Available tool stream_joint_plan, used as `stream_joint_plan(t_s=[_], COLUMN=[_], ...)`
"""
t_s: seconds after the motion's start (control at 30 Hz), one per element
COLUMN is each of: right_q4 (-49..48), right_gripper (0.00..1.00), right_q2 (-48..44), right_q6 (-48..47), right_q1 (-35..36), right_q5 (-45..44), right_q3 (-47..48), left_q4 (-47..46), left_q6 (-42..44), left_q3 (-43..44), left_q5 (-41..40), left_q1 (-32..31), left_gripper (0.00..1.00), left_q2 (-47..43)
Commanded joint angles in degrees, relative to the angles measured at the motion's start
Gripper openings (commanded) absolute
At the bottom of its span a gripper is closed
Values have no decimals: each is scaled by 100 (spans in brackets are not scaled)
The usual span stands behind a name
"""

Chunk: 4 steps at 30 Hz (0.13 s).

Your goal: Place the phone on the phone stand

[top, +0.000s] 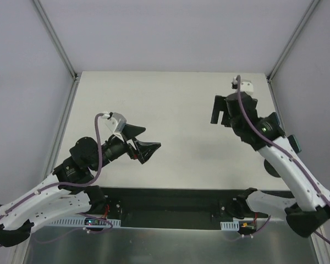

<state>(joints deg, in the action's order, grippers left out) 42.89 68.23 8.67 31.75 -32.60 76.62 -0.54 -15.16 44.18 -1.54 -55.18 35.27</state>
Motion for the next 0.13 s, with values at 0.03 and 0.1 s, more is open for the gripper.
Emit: stream_joint_plan(t_s=[0.03,0.1], right_q4=[-484,-387], right_gripper=[97,96], right_q2=[-2039,-2626], right_q6=[-988,-1068], right_q1=[411,411], right_q5=[1124,1141], right_q3=[-359,-184], left_q4=[-79,0], left_q6=[-172,-49], left_q3=[608,977], left_q5=[-109,-267], left_q1=[-46,-46], left_gripper=[99,99], left_q2=[-213,-204])
